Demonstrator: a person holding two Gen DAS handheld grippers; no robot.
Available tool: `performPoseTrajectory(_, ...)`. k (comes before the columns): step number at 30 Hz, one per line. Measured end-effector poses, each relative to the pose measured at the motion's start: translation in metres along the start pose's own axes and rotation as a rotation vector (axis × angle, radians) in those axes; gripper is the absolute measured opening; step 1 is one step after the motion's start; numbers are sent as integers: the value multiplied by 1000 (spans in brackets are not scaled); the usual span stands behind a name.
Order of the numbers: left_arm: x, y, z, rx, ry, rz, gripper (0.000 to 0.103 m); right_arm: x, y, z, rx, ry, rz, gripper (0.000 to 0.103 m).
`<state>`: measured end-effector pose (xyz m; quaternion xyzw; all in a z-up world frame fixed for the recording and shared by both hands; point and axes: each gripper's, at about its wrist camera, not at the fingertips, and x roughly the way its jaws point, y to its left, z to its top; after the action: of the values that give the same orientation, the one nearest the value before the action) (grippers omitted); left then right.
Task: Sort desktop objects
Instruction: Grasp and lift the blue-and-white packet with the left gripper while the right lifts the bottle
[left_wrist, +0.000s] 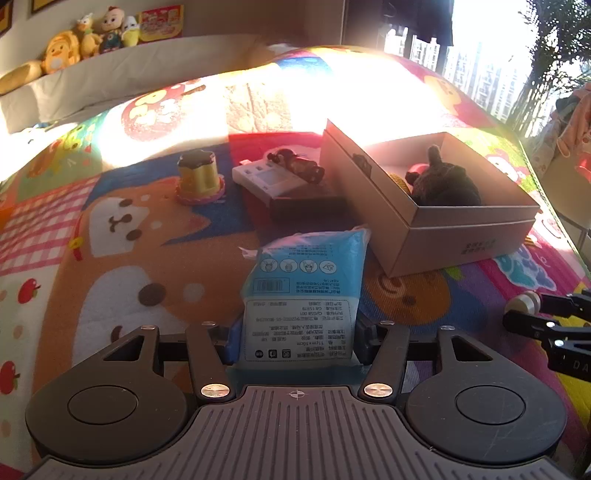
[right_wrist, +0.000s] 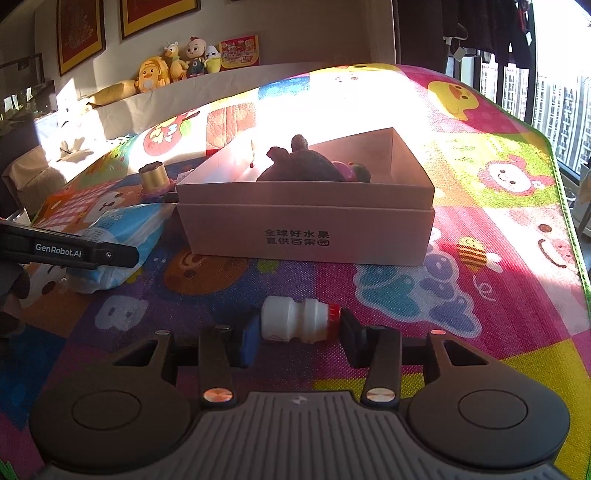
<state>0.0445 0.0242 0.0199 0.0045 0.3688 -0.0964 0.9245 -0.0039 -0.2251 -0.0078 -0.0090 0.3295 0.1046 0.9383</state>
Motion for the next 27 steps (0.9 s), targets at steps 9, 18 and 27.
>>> performPoseTrajectory(9, -87, -16, -18, 94, -136, -81, 59, -64, -36, 21, 27, -34, 86, 44)
performPoseTrajectory(18, -114, -63, 29, 217, -281, -196, 59, -147, -54, 51, -11, -164, 66, 44)
performPoseTrajectory(27, -20, -75, 131, 89, -252, -271, 59, -156, -61, 76, -46, -239, 12, 44)
